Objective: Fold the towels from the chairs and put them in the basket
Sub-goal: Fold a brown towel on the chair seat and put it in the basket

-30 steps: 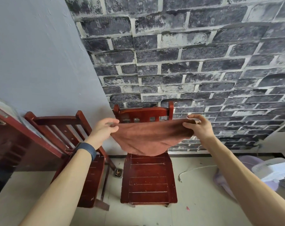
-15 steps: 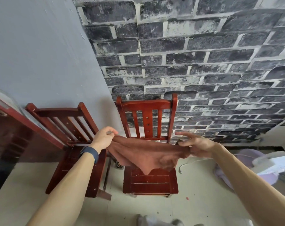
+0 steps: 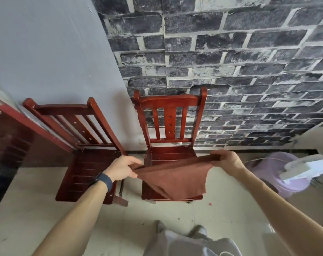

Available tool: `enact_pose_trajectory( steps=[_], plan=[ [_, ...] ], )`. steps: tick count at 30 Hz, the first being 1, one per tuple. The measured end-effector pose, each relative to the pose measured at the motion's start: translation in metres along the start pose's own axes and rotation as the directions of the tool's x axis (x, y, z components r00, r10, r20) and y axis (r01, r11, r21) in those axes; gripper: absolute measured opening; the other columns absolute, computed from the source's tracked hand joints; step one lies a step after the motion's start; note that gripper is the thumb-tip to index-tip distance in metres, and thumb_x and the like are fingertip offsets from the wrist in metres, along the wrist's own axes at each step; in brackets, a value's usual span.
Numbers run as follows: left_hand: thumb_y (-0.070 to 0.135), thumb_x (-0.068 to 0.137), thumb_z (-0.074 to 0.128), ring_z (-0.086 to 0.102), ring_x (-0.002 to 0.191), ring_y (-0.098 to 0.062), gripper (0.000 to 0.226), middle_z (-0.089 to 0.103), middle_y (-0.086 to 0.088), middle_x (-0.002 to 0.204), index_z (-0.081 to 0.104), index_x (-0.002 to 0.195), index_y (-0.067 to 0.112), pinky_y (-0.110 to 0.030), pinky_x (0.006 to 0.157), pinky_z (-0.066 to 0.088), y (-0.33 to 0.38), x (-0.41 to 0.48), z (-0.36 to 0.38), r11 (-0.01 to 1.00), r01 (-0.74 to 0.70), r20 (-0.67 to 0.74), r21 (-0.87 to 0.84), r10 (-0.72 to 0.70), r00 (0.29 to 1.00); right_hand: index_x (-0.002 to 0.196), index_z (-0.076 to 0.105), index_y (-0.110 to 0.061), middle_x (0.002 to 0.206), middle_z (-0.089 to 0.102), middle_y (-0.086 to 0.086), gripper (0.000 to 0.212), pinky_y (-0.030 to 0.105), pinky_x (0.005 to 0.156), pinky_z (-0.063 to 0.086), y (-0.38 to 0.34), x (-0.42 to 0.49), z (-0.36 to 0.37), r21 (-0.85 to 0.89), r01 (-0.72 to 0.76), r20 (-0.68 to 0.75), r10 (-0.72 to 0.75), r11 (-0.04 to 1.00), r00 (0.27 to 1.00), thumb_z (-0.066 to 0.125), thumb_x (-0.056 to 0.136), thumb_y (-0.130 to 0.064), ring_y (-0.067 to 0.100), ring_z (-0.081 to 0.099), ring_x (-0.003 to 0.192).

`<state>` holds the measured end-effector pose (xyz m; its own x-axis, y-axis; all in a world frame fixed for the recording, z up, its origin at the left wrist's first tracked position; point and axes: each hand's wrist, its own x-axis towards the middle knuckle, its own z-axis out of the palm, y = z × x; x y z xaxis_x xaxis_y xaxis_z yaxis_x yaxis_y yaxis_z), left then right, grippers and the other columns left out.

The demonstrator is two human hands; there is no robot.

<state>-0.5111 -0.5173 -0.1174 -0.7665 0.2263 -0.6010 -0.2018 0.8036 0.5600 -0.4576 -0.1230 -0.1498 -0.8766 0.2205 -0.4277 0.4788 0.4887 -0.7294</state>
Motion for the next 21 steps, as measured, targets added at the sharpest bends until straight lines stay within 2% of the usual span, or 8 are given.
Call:
enact_pose_trajectory(
  steps=[2,5,9,12,14,16,18,21],
  plan=[
    [0.017,0.087,0.073,0.061,0.118,-0.017,0.038,0.068,0.0,0.125,0.069,0.125,0.019,-0.025,0.101,0.044,-0.012,0.002,0.018,0.977,0.002,-0.118,0.215,0.024,0.993,0.11,0.077,-0.023,0.103,0.074,-0.006,0.026,0.022,0.085,0.045,0.008,-0.005,0.008,-0.237,0.027,-0.045,-0.039,0.971,0.998,0.075,0.085,-0.015,0.014,0.064,0.091],
    [0.039,0.099,0.055,0.066,0.108,-0.024,0.032,0.071,-0.004,0.119,0.068,0.124,0.024,-0.034,0.088,0.052,-0.033,0.003,0.042,0.891,0.026,-0.216,0.454,0.082,0.973,0.107,0.077,-0.023,0.105,0.076,-0.001,0.02,0.031,0.084,0.051,0.027,-0.015,0.023,-0.432,0.044,-0.065,-0.08,0.901,0.995,0.068,0.09,-0.019,0.025,0.067,0.095],
    [0.043,0.104,0.037,0.063,0.104,-0.022,0.033,0.07,0.002,0.111,0.064,0.117,0.03,-0.032,0.08,0.046,-0.061,0.001,0.062,0.636,-0.071,-0.047,0.769,0.167,0.985,0.106,0.075,-0.032,0.103,0.073,0.0,0.019,0.035,0.079,0.055,0.057,-0.03,0.041,-0.604,-0.027,0.03,0.056,0.796,0.998,0.062,0.092,-0.03,0.026,0.067,0.093],
    [0.039,0.104,0.036,0.064,0.103,-0.022,0.031,0.068,0.002,0.11,0.064,0.113,0.029,-0.035,0.083,0.049,-0.081,0.002,0.067,0.58,-0.129,0.067,0.805,0.127,0.99,0.098,0.074,-0.039,0.104,0.071,-0.002,0.016,0.033,0.079,0.055,0.064,-0.033,0.052,-0.654,-0.025,0.139,0.153,0.756,0.978,0.06,0.091,-0.035,0.022,0.066,0.092],
    [0.038,0.104,0.035,0.066,0.099,-0.023,0.029,0.068,0.002,0.108,0.062,0.112,0.029,-0.035,0.08,0.051,-0.088,0.007,0.067,0.59,-0.129,0.075,0.797,0.115,0.99,0.082,0.067,-0.048,0.103,0.072,-0.004,0.014,0.032,0.078,0.054,0.064,-0.028,0.056,-0.664,-0.051,0.161,0.209,0.746,0.964,0.06,0.088,-0.037,0.021,0.064,0.089],
    [0.037,0.106,0.033,0.067,0.096,-0.025,0.028,0.069,0.0,0.106,0.058,0.114,0.028,-0.035,0.073,0.05,-0.09,0.018,0.064,0.616,-0.095,0.038,0.782,0.105,0.994,0.076,0.06,-0.05,0.104,0.072,-0.004,0.015,0.032,0.077,0.053,0.063,-0.017,0.058,-0.665,-0.084,0.149,0.242,0.742,0.959,0.059,0.086,-0.039,0.023,0.065,0.092],
    [0.037,0.106,0.03,0.068,0.094,-0.028,0.029,0.07,-0.003,0.105,0.055,0.115,0.026,-0.035,0.066,0.047,-0.086,0.038,0.06,0.667,-0.028,-0.03,0.745,0.076,0.997,0.087,0.065,-0.046,0.106,0.072,-0.002,0.007,0.033,0.074,0.051,0.061,0.002,0.061,-0.656,-0.109,0.117,0.243,0.747,0.963,0.059,0.088,-0.044,0.026,0.065,0.096],
    [0.043,0.105,0.03,0.069,0.091,-0.029,0.031,0.071,-0.005,0.101,0.056,0.114,0.027,-0.031,0.062,0.045,-0.078,0.079,0.056,0.771,0.113,-0.156,0.627,-0.018,0.988,0.102,0.069,-0.041,0.108,0.071,0.003,0.019,0.033,0.073,0.049,0.06,0.043,0.07,-0.643,-0.153,0.032,0.226,0.75,0.974,0.055,0.091,-0.05,0.03,0.066,0.099]
  ],
)
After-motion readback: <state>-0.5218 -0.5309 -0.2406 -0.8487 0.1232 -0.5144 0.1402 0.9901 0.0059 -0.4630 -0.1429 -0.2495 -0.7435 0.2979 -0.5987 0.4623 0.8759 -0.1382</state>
